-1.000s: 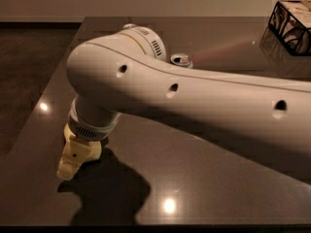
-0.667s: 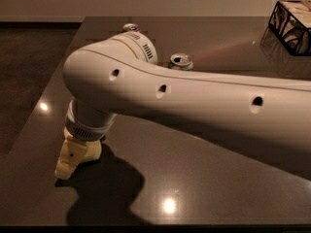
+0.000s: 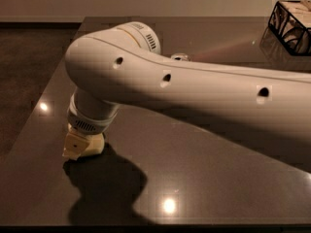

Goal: Pick sponge

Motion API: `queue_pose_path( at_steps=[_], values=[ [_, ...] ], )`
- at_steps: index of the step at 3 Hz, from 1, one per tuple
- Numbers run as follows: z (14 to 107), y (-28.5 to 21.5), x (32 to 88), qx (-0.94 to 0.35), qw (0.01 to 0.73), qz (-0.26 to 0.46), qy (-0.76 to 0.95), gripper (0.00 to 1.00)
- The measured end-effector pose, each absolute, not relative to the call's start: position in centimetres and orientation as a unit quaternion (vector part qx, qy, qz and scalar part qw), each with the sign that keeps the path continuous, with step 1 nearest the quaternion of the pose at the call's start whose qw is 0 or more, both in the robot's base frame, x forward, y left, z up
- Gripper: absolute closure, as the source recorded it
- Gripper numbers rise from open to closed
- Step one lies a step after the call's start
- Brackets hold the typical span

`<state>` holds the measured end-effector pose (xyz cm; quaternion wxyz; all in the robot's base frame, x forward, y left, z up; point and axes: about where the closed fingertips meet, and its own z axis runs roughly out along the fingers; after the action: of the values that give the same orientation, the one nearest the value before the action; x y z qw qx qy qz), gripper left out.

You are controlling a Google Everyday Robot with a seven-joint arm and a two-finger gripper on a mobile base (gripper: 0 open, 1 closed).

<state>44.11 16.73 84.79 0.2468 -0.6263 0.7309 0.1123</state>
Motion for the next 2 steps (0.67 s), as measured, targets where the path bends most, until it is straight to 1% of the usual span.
queue_pose_path(
  at_steps=[2],
  values=[
    [88.8,14.4,44.3,-0.649,0.251,0.112,0.709,0.86]
  ],
)
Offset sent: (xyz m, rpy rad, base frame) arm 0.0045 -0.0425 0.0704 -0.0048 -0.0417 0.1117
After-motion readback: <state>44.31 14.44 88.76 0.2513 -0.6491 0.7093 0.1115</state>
